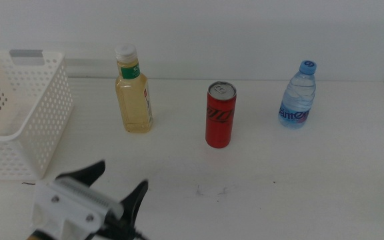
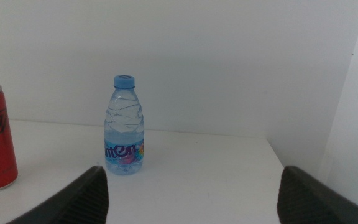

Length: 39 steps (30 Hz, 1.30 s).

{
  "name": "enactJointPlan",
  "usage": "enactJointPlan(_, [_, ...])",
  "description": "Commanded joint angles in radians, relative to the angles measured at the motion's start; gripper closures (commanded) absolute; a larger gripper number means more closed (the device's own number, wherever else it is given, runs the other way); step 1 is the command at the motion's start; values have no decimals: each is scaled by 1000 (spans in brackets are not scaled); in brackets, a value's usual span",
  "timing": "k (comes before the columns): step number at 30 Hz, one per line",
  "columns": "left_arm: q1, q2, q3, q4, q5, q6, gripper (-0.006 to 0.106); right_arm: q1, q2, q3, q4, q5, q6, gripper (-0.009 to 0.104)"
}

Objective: Use arms to grab the bottles and put them into the dustbin to the left of the table.

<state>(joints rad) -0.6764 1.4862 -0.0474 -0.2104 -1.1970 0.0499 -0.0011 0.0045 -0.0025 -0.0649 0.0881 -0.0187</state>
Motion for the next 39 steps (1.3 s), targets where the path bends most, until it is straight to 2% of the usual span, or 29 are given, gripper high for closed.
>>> enactJointPlan(1, [-2, 2, -44, -16, -24, -14, 7, -9, -5, 2, -4, -6, -3, 21])
enactJointPlan(10, [-2, 52, -296, -26, 231, 5, 7, -9, -5, 2, -4, -6, -3, 21])
enactJointPlan(14, [-2, 195, -399, -25, 179, -9, 7, -9, -5, 2, -4, -6, -3, 21])
enactJointPlan(21, [-2, 434, -581, 63, 109, -73, 7, -9, -5, 2, -4, -6, -3, 21])
enactJointPlan(39, [-2, 720, -931, 60, 165, -108, 7, -9, -5, 2, -4, -6, -3, 21])
